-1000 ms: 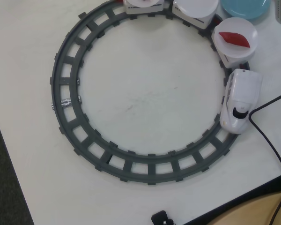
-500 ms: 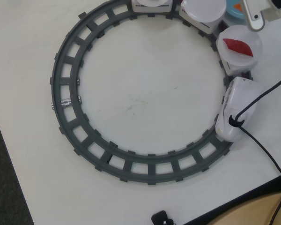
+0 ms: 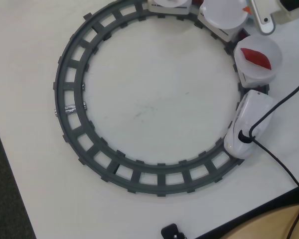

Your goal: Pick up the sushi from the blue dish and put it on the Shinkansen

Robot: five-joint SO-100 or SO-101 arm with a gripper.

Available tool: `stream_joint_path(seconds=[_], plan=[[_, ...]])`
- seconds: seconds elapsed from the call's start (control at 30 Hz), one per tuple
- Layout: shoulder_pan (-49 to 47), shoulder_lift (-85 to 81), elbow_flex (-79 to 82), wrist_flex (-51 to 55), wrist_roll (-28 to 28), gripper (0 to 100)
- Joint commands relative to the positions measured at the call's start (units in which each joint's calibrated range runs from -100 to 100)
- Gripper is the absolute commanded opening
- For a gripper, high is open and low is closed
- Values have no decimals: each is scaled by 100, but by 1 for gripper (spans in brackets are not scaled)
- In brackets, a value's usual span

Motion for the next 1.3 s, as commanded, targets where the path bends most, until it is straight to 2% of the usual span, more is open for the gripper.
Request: stream_joint_path(seconds=[0.0,0.47,0.83,1.13,1.27], plan=[[30,-34,-365,-113,30,2],[38,1218,-374,-489,35,2],[-76,1252,-374,-515,35,2],[-314,1252,-365,110,-17,3],[-296,1244,-365,478,-12,8]])
